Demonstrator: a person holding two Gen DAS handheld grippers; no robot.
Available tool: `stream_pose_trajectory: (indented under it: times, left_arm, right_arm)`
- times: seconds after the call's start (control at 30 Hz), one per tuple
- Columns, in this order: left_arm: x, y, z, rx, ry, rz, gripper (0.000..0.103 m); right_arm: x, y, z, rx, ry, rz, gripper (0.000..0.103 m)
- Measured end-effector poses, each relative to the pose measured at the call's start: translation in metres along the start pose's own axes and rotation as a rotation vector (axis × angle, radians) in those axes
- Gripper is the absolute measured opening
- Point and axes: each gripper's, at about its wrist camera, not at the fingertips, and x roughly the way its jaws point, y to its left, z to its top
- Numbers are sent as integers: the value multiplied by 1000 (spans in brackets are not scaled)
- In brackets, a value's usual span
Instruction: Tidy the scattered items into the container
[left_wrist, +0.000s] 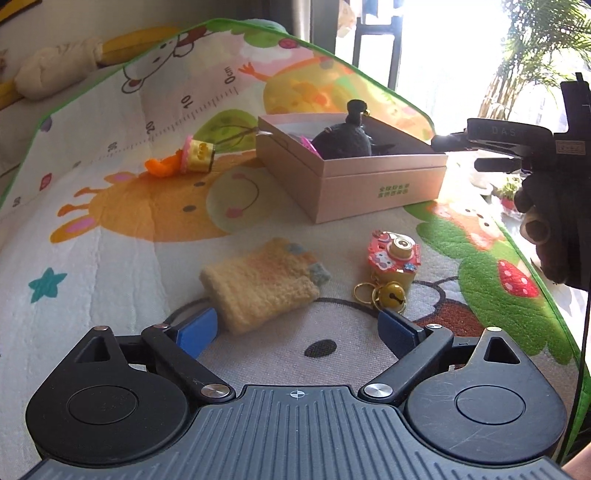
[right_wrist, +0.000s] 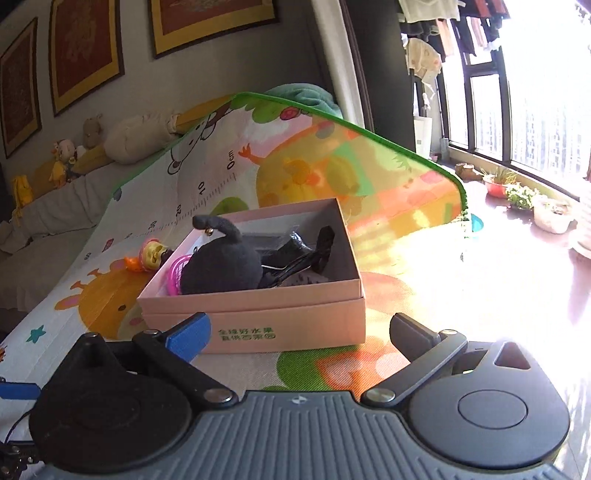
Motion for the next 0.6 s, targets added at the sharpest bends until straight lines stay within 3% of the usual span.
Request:
stream_pose_trajectory:
  times: [0.1, 0.17, 0.3, 0.43, 0.6]
  left_arm:
    - [3, 4, 2, -11, -2, 10, 98]
    - [1, 9, 1, -22, -5, 8, 98]
    - [-1, 21, -4, -51, -1, 2, 100]
    - [2, 26, -6, -70, 4, -4, 101]
    - [6, 30, -8, -83, 3, 2, 102]
  right_arm:
    - [30, -14, 16, 91, 1, 2, 103]
    - [47, -12, 21, 89, -2, -20, 103]
    - [59, 13, 22, 85, 14, 34, 103]
    - [61, 21, 21, 114, 65, 207, 103]
    - [27, 37, 6, -47, 22, 152, 103]
